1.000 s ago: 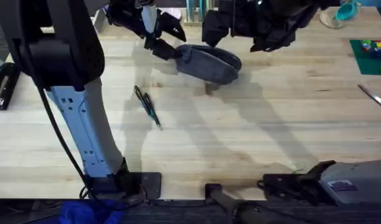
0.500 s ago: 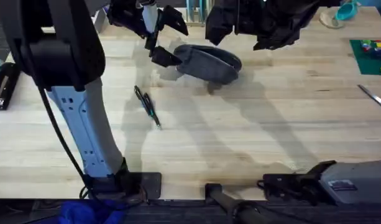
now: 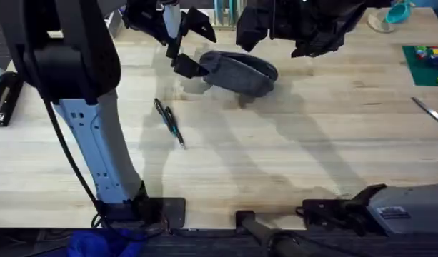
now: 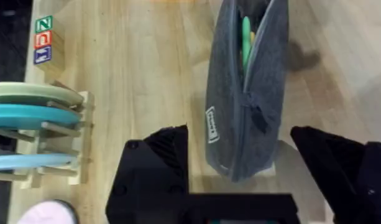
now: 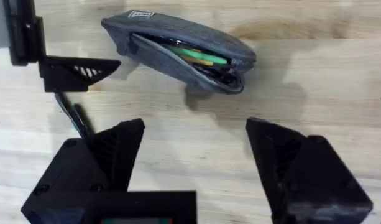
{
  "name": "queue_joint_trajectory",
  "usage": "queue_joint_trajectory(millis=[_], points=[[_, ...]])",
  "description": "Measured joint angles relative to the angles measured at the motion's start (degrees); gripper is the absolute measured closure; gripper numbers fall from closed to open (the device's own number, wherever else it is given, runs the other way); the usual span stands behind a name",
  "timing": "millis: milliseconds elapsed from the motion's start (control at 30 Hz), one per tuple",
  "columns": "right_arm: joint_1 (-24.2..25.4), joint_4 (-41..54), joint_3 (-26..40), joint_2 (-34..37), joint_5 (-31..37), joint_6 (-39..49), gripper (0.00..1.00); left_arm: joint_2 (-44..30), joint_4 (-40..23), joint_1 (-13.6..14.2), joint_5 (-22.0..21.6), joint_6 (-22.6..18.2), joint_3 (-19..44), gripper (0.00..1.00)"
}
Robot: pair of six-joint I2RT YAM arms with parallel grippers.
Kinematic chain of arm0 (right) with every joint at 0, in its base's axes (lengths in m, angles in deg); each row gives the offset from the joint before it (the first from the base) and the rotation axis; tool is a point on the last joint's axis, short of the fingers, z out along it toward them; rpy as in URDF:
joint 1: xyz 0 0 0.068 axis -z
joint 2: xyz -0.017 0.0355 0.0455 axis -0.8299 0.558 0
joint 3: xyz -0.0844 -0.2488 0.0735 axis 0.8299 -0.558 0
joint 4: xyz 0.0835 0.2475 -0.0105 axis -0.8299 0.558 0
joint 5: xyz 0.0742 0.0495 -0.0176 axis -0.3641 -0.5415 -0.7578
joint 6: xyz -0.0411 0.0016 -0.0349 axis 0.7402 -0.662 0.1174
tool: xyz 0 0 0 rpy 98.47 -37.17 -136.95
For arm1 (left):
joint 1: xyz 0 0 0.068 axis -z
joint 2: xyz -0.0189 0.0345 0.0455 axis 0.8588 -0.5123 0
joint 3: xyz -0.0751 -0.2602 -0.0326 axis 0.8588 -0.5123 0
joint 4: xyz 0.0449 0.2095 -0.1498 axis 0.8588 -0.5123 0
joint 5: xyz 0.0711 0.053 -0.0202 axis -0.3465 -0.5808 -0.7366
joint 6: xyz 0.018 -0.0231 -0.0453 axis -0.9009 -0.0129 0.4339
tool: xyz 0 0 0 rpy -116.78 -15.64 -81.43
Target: Unzip the bag, pick up the pens from the table one at a time and place them inside, then zip the bag closed.
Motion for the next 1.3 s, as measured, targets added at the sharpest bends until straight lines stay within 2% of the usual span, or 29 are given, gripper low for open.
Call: queue_joint_trajectory(millis=[167, 533, 667, 800, 933, 1300], points=[[0.0, -0.02, 0.0, 0.0, 0.0, 0.0, 0.005, 0.0, -5.45, -1.13, -0.04, 0.01, 0.22, 0.008], [0.0, 0.04, 0.0, 0.0, 0.0, 0.49, 0.005, 0.0, -22.67, -6.67, -0.1, 0.08, 5.55, 0.006], [0.0, 0.07, 0.0, 0.0, 0.0, 1.67, 0.006, 0.0, -26.66, -7.87, -0.72, 2.04, 8.86, 0.004], [0.01, 0.09, 0.0, 0.0, 0.0, 2.76, 0.006, 0.07, -27.41, -8.24, -1.6, 5.24, 11.81, 0.004], [0.13, 0.68, 0.22, 0.0, -0.02, 4.04, 0.006, 1.58, -27.42, -8.24, -2.67, 8.1, 12.2, 0.001], [2.62, 3.17, 3.69, -0.02, -0.02, 7.5, 0.006, 14.85, -27.41, -8.17, -4.65, 15.54, 11.1, 0.003]])
